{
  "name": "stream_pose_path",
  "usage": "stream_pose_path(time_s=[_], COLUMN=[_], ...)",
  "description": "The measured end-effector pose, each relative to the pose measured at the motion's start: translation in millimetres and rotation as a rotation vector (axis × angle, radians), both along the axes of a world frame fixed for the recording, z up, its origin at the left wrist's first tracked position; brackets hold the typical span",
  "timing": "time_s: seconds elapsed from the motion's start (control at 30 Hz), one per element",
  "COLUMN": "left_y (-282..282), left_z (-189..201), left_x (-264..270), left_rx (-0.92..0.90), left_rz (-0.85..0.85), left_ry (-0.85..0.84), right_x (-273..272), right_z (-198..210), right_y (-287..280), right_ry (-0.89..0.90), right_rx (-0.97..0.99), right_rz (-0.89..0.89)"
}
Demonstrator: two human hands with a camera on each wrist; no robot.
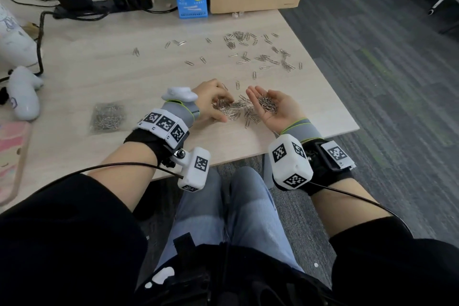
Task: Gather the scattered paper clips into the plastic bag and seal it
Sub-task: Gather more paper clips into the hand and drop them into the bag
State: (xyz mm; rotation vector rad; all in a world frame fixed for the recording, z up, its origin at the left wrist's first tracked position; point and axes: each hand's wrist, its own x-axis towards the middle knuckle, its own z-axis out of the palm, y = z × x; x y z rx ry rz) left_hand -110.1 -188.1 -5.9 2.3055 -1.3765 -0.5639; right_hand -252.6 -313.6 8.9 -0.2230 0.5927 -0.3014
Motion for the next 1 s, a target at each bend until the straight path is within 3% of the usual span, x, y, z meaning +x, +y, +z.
stream_pose_path(time_s=[0.4,0.47,0.57,0.8,1.0], left_y=[-22.8,-24.8,-25.8,-38.4,-61.1], left_z=[0.4,1.2,3.9,27.6,42.5], left_x=[-2.5,-0.4,3.4,13.0,-8.7], left_rx=[-0.018,-0.036,-0.100,-0.209,-0.234], left_rz=[0.090,0.138,0.220,0.188,0.041], left_ry=[-0.108,-0.042,0.186,0.355,0.287], right_x=[5.5,6.4,8.3,14.1,23.4], right_z=[-4.1,-4.5,-5.1,-7.3,-2.3], right_y=[-7.4,-8.6,-11.8,-15.4,-11.6], right_ry=[0.006,0.006,0.008,0.031,0.067], right_rx=[0.018,0.019,0.013,-0.034,-0.104], right_rz=[-0.001,0.004,0.003,0.028,0.069])
